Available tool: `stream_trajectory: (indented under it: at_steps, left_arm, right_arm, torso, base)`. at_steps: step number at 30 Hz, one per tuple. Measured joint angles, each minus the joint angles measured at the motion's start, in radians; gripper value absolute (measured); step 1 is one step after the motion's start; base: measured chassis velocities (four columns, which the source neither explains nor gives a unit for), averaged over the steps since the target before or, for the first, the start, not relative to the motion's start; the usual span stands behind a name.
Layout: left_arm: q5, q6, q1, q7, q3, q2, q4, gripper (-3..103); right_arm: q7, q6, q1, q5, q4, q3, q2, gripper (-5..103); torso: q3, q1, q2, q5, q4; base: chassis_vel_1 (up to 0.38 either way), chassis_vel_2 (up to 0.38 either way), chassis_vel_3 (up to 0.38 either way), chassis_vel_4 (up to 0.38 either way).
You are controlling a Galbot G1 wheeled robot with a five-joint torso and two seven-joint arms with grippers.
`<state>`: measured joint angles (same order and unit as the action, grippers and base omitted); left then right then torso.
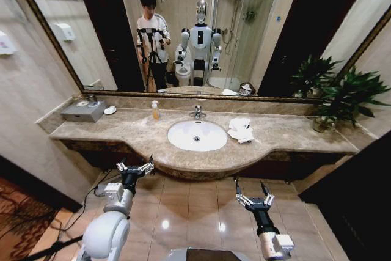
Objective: Pick up the towel from the sink counter and wipe the mirror surface.
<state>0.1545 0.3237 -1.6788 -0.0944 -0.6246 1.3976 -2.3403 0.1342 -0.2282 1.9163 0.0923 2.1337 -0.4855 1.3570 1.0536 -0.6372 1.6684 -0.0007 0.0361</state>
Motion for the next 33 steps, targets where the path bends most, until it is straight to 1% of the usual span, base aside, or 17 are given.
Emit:
stream_trajectory:
  at_steps: [1, 7, 9, 10, 11, 13, 14, 17, 18, 19, 21, 22, 24, 26, 28, 30, 33]
  left_arm:
    - [0.000, 0.000, 0.000, 0.000, 0.000, 0.000, 0.000, 100]
    - [0.000, 0.000, 0.000, 0.000, 0.000, 0.000, 0.000, 100]
    - [0.000, 0.000, 0.000, 0.000, 0.000, 0.000, 0.000, 100]
    - [0.000, 0.000, 0.000, 0.000, 0.000, 0.000, 0.000, 100]
    - [0.000, 0.000, 0.000, 0.000, 0.000, 0.000, 0.000, 100]
    - [0.000, 0.000, 0.000, 0.000, 0.000, 0.000, 0.000, 100]
    - [0.000, 0.000, 0.000, 0.000, 0.000, 0.000, 0.000, 100]
    - [0.000, 0.000, 0.000, 0.000, 0.000, 0.000, 0.000, 100]
    - [0.000, 0.000, 0.000, 0.000, 0.000, 0.000, 0.000, 100]
    - [0.000, 0.000, 0.000, 0.000, 0.000, 0.000, 0.000, 100]
    - [0.000, 0.000, 0.000, 0.000, 0.000, 0.000, 0.000, 100]
    - [0.000, 0.000, 0.000, 0.000, 0.000, 0.000, 0.000, 100]
    - [0.000, 0.000, 0.000, 0.000, 0.000, 0.000, 0.000, 100]
    - [0.000, 0.000, 0.000, 0.000, 0.000, 0.000, 0.000, 100]
    - [0.000, 0.000, 0.000, 0.000, 0.000, 0.000, 0.000, 100]
    - [0.000, 0.000, 0.000, 0.000, 0.000, 0.000, 0.000, 100]
    - [0.000, 0.000, 0.000, 0.000, 0.000, 0.000, 0.000, 100]
  right_arm:
    - [-0.002, -0.010, -0.005, 0.004, -0.011, -0.007, 0.009, 100]
    - [0.010, -0.048, -0.045, -0.008, -0.043, -0.047, 0.096, 100]
    - [0.012, -0.046, -0.045, 0.002, -0.033, -0.055, 0.106, 100]
    - [0.012, -0.025, -0.048, 0.019, -0.006, -0.063, 0.105, 100]
    - [0.013, 0.066, -0.073, 0.041, 0.050, -0.068, 0.098, 100]
    - [0.016, 0.158, -0.101, 0.053, 0.091, -0.067, 0.091, 100]
    - [0.016, 0.158, -0.101, 0.053, 0.091, -0.067, 0.091, 100]
    - [0.004, 0.388, -0.138, 0.091, 0.183, -0.072, 0.069, 100]
    - [0.004, 0.388, -0.138, 0.091, 0.183, -0.072, 0.069, 100]
    - [-0.025, 0.470, -0.144, 0.101, 0.220, -0.084, 0.071, 100]
    - [-0.095, 0.519, -0.142, 0.101, 0.246, -0.125, 0.110, 100]
    - [-0.095, 0.519, -0.142, 0.101, 0.246, -0.125, 0.110, 100]
    - [-0.138, 0.520, -0.135, 0.101, 0.258, -0.159, 0.159, 100]
    - [-0.137, 0.503, -0.133, 0.103, 0.258, -0.167, 0.171, 100]
    - [-0.130, 0.405, -0.115, 0.088, 0.245, -0.180, 0.191, 100]
    - [-0.134, 0.380, -0.107, 0.078, 0.242, -0.183, 0.196, 100]
    - [-0.152, 0.256, -0.095, 0.028, 0.227, -0.179, 0.246, 100]
  torso:
    - [0.000, 0.000, 0.000, 0.0009, -0.0001]
    - [0.000, 0.001, 0.000, 0.0008, -0.0003]
    - [0.000, 0.000, 0.000, 0.0008, -0.0002]
    - [0.000, 0.000, 0.000, 0.0002, -0.0002]
    - [0.000, -0.001, 0.000, 0.0006, -0.0002]
    - [0.000, -0.001, 0.000, 0.0005, 0.0000]
    - [0.000, -0.001, 0.000, 0.0005, 0.0000]
    - [0.000, -0.001, 0.000, 0.0006, 0.0000]
    - [0.000, -0.001, 0.000, 0.0006, 0.0000]
    - [0.000, 0.000, 0.000, 0.0006, 0.0001]
    - [0.000, 0.000, 0.000, 0.0006, -0.0001]
    - [0.000, 0.000, 0.000, 0.0006, -0.0001]
    - [0.000, 0.000, 0.000, 0.0006, -0.0006]
    - [0.000, 0.000, 0.000, 0.0006, -0.0006]
    - [0.000, 0.000, 0.000, 0.0005, -0.0001]
    - [0.000, 0.000, 0.000, 0.0006, -0.0002]
    - [0.000, 0.000, 0.000, 0.0005, -0.0004]
  base:
    - [0.184, -0.108, -0.172, 0.165]
    - [0.070, -0.085, -0.103, 0.086]
    - [0.000, 0.000, 0.000, 0.000]
    - [-0.037, 0.048, 0.043, -0.073]
    - [-0.055, 0.048, 0.058, -0.063]
    - [-0.070, 0.036, 0.043, -0.059]
    - [-0.070, 0.025, 0.028, -0.059]
    - [0.000, 0.000, 0.000, 0.000]
    - [0.000, 0.000, 0.000, 0.000]
    - [0.000, 0.000, 0.000, 0.000]
    - [0.000, 0.000, 0.000, 0.000]
    - [0.000, 0.000, 0.000, 0.000]
    - [0.000, 0.000, 0.000, 0.000]
    - [0.000, 0.000, 0.000, 0.000]
    - [0.000, 0.000, 0.000, 0.000]
    - [0.000, 0.000, 0.000, 0.000]
    - [0.000, 0.000, 0.000, 0.000]
